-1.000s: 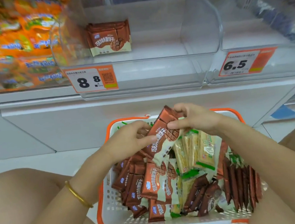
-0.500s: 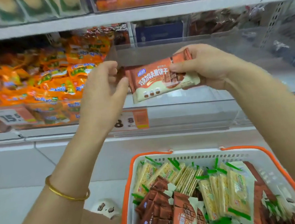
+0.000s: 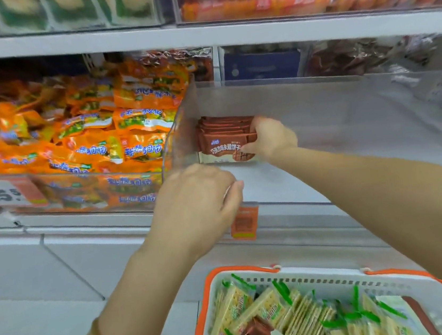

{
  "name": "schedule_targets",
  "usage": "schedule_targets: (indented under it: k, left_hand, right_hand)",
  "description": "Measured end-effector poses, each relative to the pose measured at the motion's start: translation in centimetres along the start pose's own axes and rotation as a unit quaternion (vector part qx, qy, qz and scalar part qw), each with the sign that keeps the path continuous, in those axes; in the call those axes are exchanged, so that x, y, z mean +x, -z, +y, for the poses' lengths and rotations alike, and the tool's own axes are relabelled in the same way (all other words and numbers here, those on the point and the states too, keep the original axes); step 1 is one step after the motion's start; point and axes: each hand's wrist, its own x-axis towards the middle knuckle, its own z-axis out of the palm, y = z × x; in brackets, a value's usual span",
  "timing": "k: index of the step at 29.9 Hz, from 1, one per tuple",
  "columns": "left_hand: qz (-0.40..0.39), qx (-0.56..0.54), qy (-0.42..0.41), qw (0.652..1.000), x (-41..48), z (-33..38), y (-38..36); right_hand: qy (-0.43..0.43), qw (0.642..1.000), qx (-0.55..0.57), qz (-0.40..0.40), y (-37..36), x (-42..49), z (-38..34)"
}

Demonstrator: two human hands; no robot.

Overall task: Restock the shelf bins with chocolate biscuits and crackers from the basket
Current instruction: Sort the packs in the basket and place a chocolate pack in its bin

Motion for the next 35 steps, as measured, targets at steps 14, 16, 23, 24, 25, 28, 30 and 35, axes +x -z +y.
schedule_targets:
  k: [14, 16, 23, 24, 25, 28, 30, 35]
  left_hand:
    - [0.026, -0.039, 0.006, 0.999, -0.2, -0.1, -0.2]
    - [0.061, -0.049, -0.001, 0.997, -0.2, -0.1, -0.5]
    - [0.274, -0.043, -0.090, 0.957, -3.2, 2.5, 0.0]
    - [0.277, -0.045, -0.099, 0.955, -4.3, 3.4, -0.2]
    - [0.262, -0.051, -0.108, 0.958, -5.6, 4.2, -0.8]
    - [0.114, -0.053, -0.113, 0.986, -9.0, 6.0, -3.7]
    - [-0.013, -0.052, -0.093, 0.994, -10.5, 6.5, -5.8]
    - [-0.181, -0.025, -0.068, 0.981, -11.5, 7.5, -9.0]
  right_hand:
    - [-0.083, 0.993, 0.083, 0.021, -0.6, 0.8, -0.5]
    - [-0.091, 0.992, 0.090, 0.014, 0.2, 0.4, -0.5]
    - [0.013, 0.949, 0.301, 0.091, 9.7, -10.4, -1.8]
    - [0.044, 0.938, 0.333, 0.087, 10.9, -13.7, -1.5]
    - [0.067, 0.928, 0.359, 0.069, 11.6, -16.9, -0.9]
    - [0.049, 0.931, 0.358, -0.051, 8.5, -23.4, 3.5]
    - [-0.018, 0.946, 0.287, -0.147, 3.8, -25.5, 7.1]
    - [-0.007, 0.949, 0.055, -0.309, -6.4, -27.6, 13.5]
